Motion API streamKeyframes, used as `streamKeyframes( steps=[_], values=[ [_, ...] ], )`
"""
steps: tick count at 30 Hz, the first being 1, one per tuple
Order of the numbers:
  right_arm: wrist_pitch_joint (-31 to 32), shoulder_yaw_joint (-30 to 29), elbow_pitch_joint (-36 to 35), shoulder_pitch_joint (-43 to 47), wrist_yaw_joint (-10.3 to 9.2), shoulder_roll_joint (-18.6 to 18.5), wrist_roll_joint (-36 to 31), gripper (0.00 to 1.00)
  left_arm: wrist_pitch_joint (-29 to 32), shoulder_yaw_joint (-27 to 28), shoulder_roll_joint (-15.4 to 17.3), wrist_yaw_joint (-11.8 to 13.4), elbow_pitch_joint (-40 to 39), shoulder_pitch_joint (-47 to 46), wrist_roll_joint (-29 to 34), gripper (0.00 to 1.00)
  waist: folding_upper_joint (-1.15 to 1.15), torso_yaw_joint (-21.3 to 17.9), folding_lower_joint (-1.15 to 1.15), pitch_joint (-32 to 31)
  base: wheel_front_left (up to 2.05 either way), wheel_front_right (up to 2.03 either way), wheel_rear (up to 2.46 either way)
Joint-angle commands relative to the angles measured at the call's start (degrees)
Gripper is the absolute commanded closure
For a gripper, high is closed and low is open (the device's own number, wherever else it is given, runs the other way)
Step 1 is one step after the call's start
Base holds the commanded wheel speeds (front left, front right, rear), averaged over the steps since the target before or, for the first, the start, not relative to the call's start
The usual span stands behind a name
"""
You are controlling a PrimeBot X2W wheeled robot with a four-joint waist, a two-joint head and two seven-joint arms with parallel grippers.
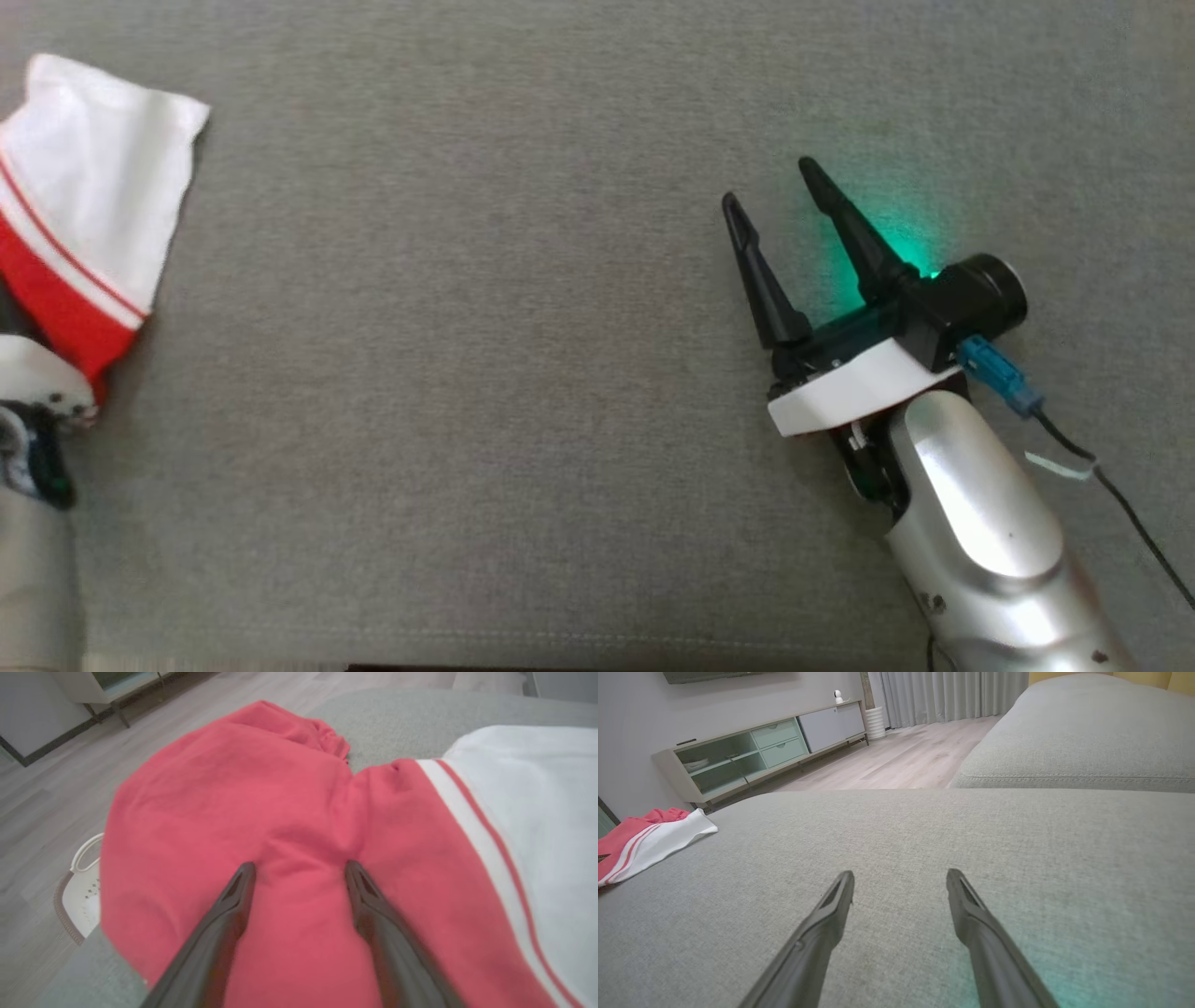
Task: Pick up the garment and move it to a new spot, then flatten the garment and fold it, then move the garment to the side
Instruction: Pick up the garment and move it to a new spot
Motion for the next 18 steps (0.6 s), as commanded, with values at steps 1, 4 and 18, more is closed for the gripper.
streamKeyframes(
  steps=[1,4,18],
  values=[
    [-0.36,0.97,-1.11,-0.03,0.21,0.45,0.26,0.00,1.39,0.84,3.55,0.75,0.84,0.11,0.68,0.00,0.00,-1.11,-0.01,0.89,0.00,0.00,0.00],
    [-0.36,0.63,-1.24,-0.03,0.21,0.47,0.49,0.00,4.03,0.57,3.48,1.08,4.59,-1.07,0.34,0.24,0.00,-1.47,-0.01,0.74,0.00,0.00,0.00],
    [-0.36,-0.62,0.40,2.59,0.21,0.66,3.28,0.00,-6.74,-8.02,4.35,-2.69,-0.65,-7.41,4.26,1.00,0.00,-3.84,-0.01,-8.04,0.00,0.00,0.00]
  ],
)
